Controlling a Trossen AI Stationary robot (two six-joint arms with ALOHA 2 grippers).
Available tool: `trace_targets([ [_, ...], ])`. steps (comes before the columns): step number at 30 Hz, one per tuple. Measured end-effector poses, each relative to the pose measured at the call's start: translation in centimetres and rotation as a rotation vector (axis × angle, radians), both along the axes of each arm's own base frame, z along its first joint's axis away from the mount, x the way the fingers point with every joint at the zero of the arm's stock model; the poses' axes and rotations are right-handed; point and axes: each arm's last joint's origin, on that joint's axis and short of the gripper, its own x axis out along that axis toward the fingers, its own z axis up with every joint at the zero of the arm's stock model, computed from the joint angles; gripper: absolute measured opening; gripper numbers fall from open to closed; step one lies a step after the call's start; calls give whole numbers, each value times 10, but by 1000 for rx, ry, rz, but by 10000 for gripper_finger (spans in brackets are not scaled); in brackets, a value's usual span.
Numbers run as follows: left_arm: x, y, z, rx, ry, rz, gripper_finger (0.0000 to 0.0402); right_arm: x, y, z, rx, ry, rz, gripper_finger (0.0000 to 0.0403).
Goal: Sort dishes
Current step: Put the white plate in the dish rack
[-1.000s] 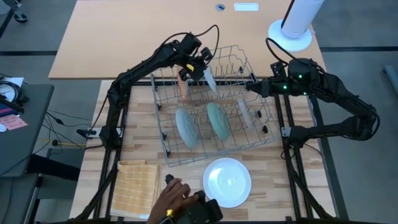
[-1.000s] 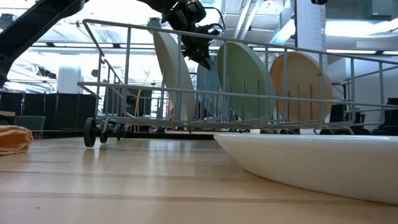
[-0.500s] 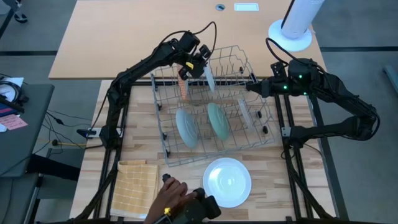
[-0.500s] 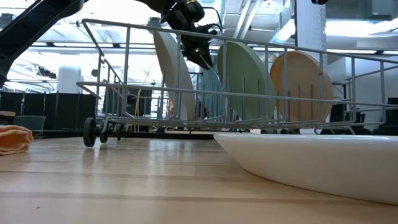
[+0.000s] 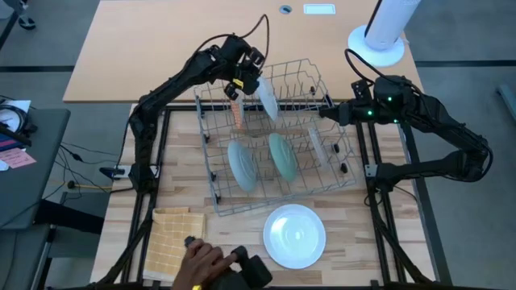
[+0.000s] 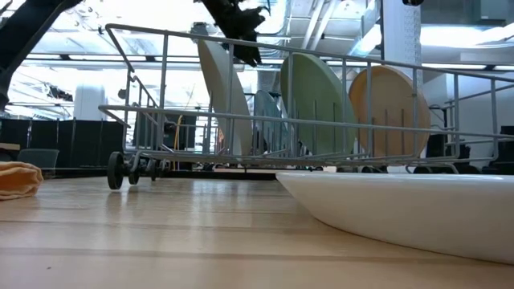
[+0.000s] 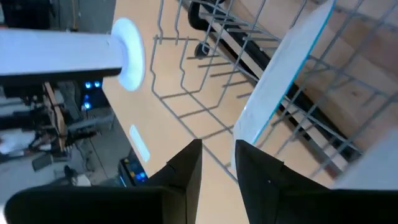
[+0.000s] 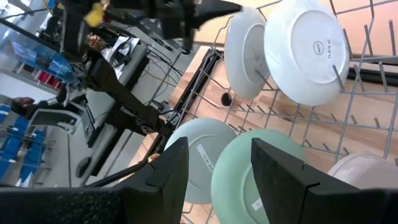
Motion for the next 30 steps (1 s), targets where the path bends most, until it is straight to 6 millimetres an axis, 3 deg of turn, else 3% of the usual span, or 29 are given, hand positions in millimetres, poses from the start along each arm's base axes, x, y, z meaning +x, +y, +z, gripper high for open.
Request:
trace_targets([
  [10, -42, -33, 47, -134, -198, 180, 91, 0, 0, 1, 29, -19, -16, 175],
  [18, -77, -62, 73, -323, -362, 346, 91, 1, 2, 2, 119, -62, -47, 175],
  [24, -92, -74, 77, -586, -507, 591, 91, 6, 13, 4, 179, -105, -5, 175],
  [30, -97, -82, 67, -847, -490, 744, 91, 10, 26, 6, 220, -130, 57, 175],
])
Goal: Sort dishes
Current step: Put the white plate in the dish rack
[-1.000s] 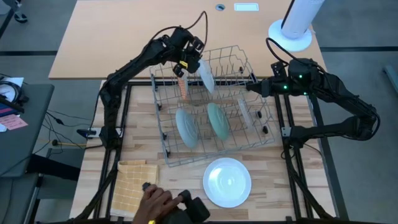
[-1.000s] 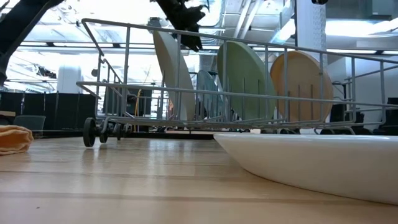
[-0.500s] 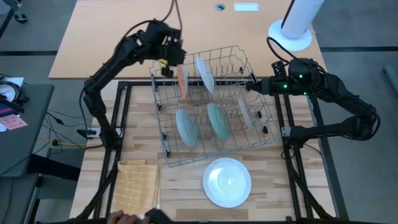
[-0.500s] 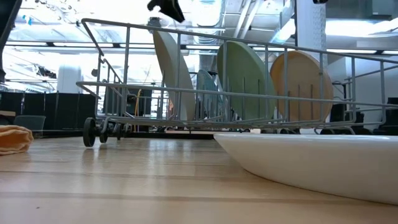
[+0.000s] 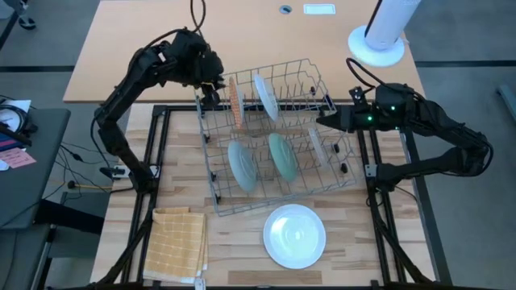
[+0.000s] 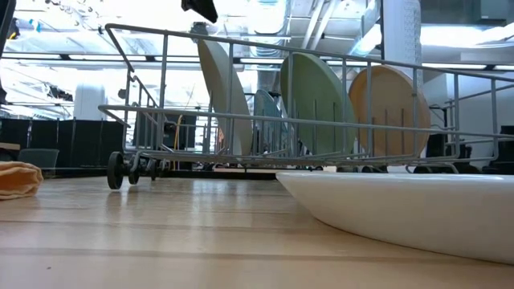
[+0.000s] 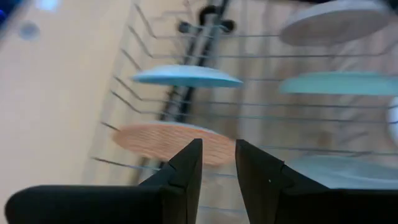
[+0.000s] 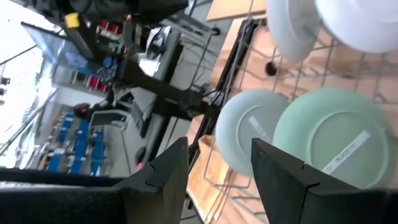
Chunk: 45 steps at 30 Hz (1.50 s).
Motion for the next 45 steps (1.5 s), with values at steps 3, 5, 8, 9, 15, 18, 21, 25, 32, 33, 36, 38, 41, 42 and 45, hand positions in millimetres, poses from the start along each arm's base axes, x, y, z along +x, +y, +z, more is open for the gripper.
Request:
trace_targets([
  [3, 3, -9, -2, -133, -45, 11, 91, 1, 5, 0, -1, 1, 28, 175],
  [5, 5, -18, 0, -206, -88, 4, 91, 1, 6, 0, -18, 4, 43, 175],
  [8, 12, -37, 8, -261, -168, -26, 91, 1, 6, 0, -42, 11, 56, 175],
  [9, 13, -43, 11, -271, -198, -33, 91, 1, 7, 0, -48, 12, 60, 175],
  [15, 37, -83, 25, -358, -368, -112, 91, -4, 15, -3, -39, 42, 185, 175],
  [18, 45, -105, 30, -429, -435, -147, 91, -11, 24, -6, -25, 88, 279, 175],
  [21, 56, -130, 29, -510, -455, -134, 91, -21, 34, -11, -18, 153, 361, 175],
  [25, 66, -173, 25, -624, -448, -91, 91, -35, 44, -18, -37, 242, 449, 175],
  [32, 86, -260, -2, -725, -384, 3, 91, -56, 55, -29, -57, 396, 571, 175],
  [33, 88, -271, -8, -749, -369, 22, 91, -58, 56, -30, -51, 410, 581, 175],
  [36, 95, -297, -20, -860, -341, 82, 91, -61, 60, -31, -51, 428, 612, 175],
  [38, 100, -314, -29, -912, -333, 123, 91, -61, 62, -31, -57, 427, 632, 175],
  [41, 108, -336, -41, -947, -335, 160, 91, -62, 66, -31, -60, 431, 657, 175],
  [42, 110, -341, -46, -952, -324, 176, 91, -62, 67, -31, -56, 432, 663, 175],
  [45, 113, -352, -61, -948, -271, 225, 91, -63, 70, -31, -44, 437, 665, 175],
])
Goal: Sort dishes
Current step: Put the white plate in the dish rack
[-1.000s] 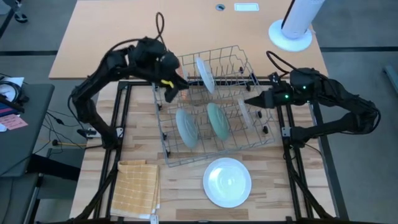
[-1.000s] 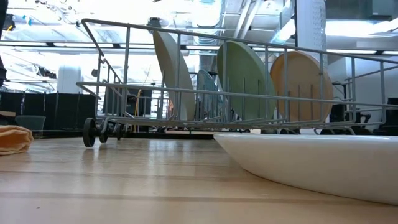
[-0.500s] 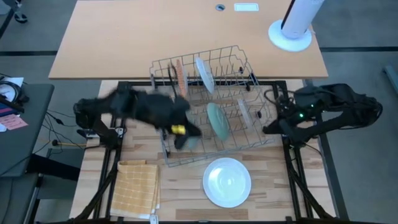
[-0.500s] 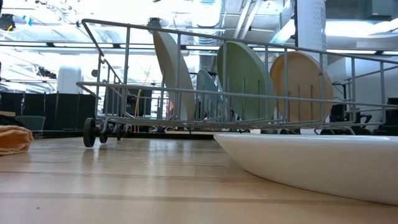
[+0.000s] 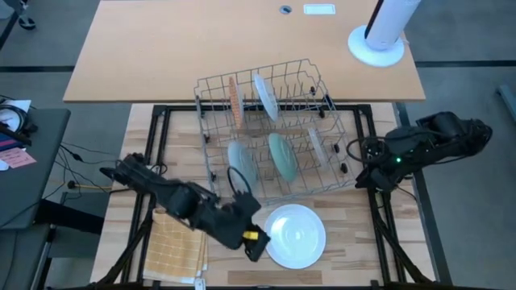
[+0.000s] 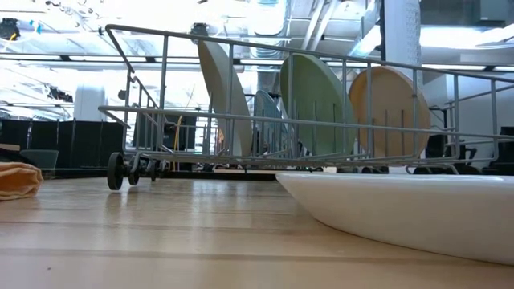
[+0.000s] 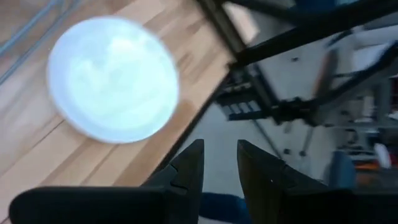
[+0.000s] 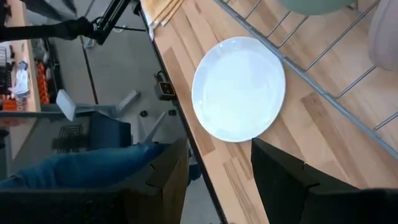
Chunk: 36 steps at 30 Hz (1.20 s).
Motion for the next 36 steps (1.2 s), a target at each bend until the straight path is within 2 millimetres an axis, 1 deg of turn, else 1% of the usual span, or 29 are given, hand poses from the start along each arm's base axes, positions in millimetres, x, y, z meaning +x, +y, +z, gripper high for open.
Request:
trace_targets([
  [3, 4, -3, -18, 13, 104, 34, 91, -1, 3, 0, -13, 1, -16, 175],
  [5, 6, -4, -26, 1, 160, 49, 91, -2, 5, 0, -22, 2, -24, 175],
  [10, 5, -3, -34, -40, 228, 122, 91, -1, 11, -1, -39, 6, -31, 175],
  [15, 6, -5, -47, -47, 320, 170, 92, 4, 18, -4, -27, 39, -31, 175],
  [19, 14, -3, -62, -94, 426, 142, 105, 9, 25, -6, -18, 70, -36, 175],
  [21, 21, -1, -69, -119, 454, 148, 116, 12, 29, -8, -14, 90, -47, 175],
  [23, 24, -1, -71, -127, 464, 138, 127, 14, 34, -10, -4, 112, -51, 175],
  [27, 25, -1, -72, -124, 461, 131, 143, 21, 47, -16, 10, 175, -65, 175],
  [30, 25, -1, -73, -99, 457, 116, 148, 26, 60, -23, -5, 236, -113, 175],
  [36, 21, -2, -74, -19, 471, 40, 149, 38, 94, -44, -70, 373, -133, 180],
])
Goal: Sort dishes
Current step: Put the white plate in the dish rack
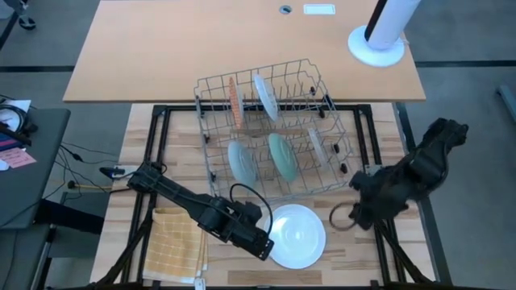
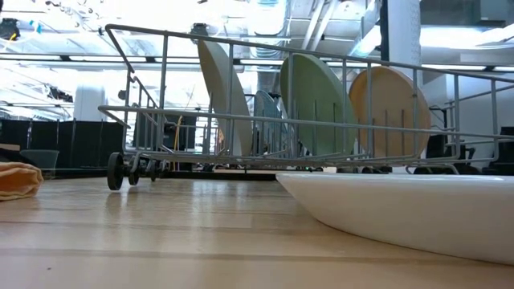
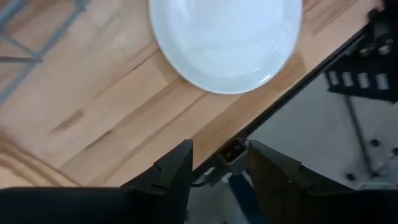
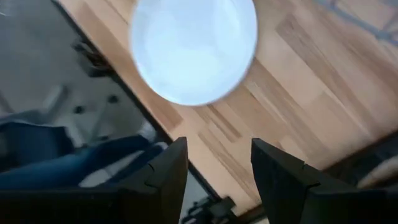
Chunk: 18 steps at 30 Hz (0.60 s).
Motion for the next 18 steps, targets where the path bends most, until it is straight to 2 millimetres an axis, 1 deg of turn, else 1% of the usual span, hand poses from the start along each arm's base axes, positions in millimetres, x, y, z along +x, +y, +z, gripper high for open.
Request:
trace_targets([
  [2, -3, 1, -1, 27, 25, -7, 149, 3, 10, -10, -39, 56, -3, 185],
  [5, -6, 4, -3, 73, 54, 4, 149, 10, 21, -29, -79, 118, -30, 198],
  [10, -9, 0, -3, 82, 56, -6, 149, 21, 36, -66, 10, 70, -81, 223],
  [14, -11, -6, -3, 80, 45, -12, 149, 24, 40, -95, 59, 70, -151, 233],
  [18, -13, -9, -3, 79, 40, 16, 149, 23, 43, -114, 85, 75, -192, 235],
])
